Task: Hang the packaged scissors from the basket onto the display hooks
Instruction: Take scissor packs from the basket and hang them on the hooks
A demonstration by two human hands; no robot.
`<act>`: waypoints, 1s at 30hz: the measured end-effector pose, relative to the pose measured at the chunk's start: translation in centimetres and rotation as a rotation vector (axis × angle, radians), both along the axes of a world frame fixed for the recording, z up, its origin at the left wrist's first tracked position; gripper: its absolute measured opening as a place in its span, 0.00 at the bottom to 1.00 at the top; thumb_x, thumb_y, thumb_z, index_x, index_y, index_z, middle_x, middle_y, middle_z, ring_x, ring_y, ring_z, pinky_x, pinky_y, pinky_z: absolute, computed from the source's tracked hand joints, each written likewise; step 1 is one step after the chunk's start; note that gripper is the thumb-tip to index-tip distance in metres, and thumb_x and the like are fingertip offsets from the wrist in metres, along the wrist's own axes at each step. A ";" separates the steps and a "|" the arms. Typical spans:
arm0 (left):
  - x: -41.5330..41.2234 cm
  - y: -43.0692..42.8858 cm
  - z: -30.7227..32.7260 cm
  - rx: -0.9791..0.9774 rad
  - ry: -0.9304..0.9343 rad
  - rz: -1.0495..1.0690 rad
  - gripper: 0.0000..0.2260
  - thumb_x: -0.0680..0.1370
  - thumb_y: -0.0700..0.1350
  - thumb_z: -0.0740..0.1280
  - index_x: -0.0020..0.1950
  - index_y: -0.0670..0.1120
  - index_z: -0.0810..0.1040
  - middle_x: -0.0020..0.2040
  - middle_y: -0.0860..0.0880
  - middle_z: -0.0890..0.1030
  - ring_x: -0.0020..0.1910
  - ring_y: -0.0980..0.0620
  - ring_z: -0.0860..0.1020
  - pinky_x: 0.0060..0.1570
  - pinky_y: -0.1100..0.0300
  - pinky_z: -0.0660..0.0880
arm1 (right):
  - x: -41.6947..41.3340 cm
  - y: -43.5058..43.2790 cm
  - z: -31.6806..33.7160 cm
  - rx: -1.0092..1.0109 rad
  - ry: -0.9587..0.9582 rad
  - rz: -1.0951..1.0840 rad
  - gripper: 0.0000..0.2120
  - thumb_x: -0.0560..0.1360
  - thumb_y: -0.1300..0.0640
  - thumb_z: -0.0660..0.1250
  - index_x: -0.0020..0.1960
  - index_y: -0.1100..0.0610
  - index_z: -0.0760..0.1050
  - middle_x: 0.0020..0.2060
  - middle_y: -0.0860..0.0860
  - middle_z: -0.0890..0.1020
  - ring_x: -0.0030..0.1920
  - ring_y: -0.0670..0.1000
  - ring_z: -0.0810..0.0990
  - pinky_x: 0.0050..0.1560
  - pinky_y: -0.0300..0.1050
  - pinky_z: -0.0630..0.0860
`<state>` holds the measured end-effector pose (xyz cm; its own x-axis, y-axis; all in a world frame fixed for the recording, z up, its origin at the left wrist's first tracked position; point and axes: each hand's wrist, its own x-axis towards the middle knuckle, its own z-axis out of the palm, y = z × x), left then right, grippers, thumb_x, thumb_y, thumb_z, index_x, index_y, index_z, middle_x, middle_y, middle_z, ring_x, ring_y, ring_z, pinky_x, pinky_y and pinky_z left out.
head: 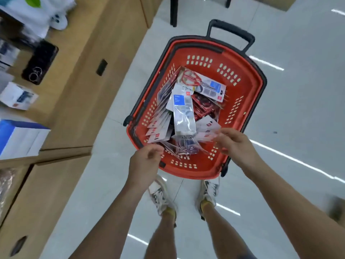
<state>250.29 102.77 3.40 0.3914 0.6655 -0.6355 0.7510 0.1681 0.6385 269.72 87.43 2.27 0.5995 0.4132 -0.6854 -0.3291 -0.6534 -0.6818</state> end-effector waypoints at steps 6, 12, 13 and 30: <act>3.7 -0.3 -10.3 0.038 0.061 -0.168 0.14 0.79 0.44 0.68 0.65 0.47 0.78 0.55 0.53 0.80 0.52 0.56 0.79 0.54 0.63 0.72 | 0.7 3.1 -10.3 0.007 -0.020 0.151 0.15 0.81 0.56 0.62 0.67 0.52 0.72 0.48 0.48 0.81 0.42 0.54 0.79 0.39 0.38 0.76; 6.3 0.0 -16.4 -0.005 0.055 -0.181 0.22 0.76 0.49 0.71 0.70 0.53 0.72 0.57 0.54 0.83 0.49 0.52 0.83 0.52 0.48 0.80 | 1.0 7.4 -16.6 0.041 0.050 0.174 0.24 0.80 0.58 0.65 0.72 0.51 0.61 0.50 0.48 0.80 0.49 0.54 0.83 0.43 0.43 0.79; 6.6 -0.1 -16.8 -0.014 0.055 -0.193 0.20 0.76 0.47 0.71 0.67 0.53 0.74 0.52 0.53 0.84 0.46 0.52 0.83 0.50 0.47 0.80 | 0.8 7.7 -17.3 0.040 0.061 0.175 0.25 0.78 0.59 0.68 0.70 0.51 0.61 0.50 0.50 0.81 0.48 0.54 0.84 0.43 0.45 0.80; 3.9 4.7 -14.9 0.444 0.301 -1.022 0.21 0.80 0.51 0.64 0.73 0.64 0.67 0.78 0.54 0.61 0.74 0.47 0.57 0.70 0.44 0.63 | 4.9 4.2 -13.8 0.094 -0.268 -0.163 0.05 0.80 0.53 0.66 0.48 0.54 0.79 0.37 0.49 0.82 0.38 0.52 0.81 0.44 0.57 0.82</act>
